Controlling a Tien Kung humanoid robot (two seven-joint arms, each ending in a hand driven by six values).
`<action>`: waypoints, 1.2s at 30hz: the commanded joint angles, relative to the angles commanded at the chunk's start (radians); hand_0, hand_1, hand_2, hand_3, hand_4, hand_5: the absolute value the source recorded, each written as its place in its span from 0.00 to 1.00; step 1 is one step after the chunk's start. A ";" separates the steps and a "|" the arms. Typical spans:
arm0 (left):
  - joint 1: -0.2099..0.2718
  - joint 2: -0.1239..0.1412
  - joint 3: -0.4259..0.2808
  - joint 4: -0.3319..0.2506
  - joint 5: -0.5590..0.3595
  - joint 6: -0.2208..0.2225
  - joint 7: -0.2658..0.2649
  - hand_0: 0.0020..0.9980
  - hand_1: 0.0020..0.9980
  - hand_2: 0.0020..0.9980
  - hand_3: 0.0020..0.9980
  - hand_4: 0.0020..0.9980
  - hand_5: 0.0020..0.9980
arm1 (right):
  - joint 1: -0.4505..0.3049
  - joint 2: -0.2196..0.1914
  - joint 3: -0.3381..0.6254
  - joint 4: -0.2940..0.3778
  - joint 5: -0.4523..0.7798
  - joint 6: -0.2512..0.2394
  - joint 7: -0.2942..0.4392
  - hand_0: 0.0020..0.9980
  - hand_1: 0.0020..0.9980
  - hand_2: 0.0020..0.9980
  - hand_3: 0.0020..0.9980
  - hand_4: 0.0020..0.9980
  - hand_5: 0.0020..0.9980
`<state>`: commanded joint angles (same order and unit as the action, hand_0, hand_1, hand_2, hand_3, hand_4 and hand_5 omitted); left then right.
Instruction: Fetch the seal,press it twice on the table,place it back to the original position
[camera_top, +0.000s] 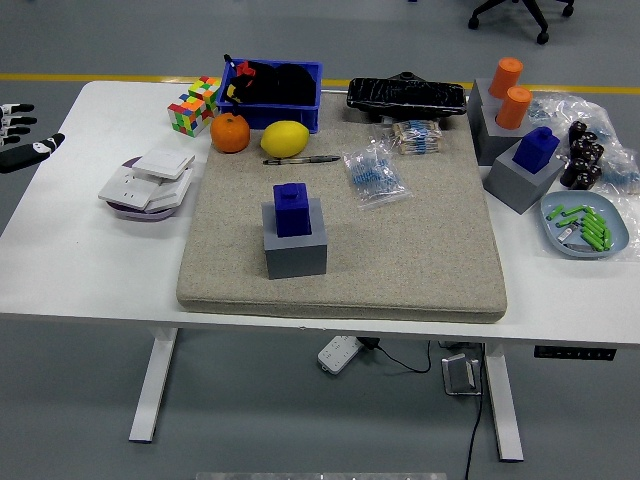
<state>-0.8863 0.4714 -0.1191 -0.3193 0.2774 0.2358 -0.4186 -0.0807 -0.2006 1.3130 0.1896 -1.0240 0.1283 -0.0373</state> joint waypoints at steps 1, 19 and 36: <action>-0.001 0.000 -0.001 0.000 0.001 0.000 0.000 0.76 0.75 0.73 0.78 0.81 0.23 | 0.000 0.000 0.000 0.000 0.000 0.000 0.000 0.75 0.69 0.66 0.62 0.74 0.52; -0.013 -0.004 -0.003 0.003 0.003 0.005 0.001 0.76 0.74 0.72 0.78 0.79 0.23 | 0.002 0.000 0.008 0.001 0.000 0.000 0.000 0.74 0.69 0.66 0.62 0.74 0.52; -0.019 -0.006 0.000 0.005 0.003 0.005 0.002 0.76 0.74 0.72 0.77 0.78 0.22 | 0.003 0.000 0.014 0.001 -0.001 -0.001 0.000 0.74 0.69 0.66 0.62 0.74 0.52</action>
<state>-0.9057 0.4656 -0.1192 -0.3147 0.2800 0.2410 -0.4168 -0.0776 -0.2004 1.3267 0.1908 -1.0251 0.1277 -0.0377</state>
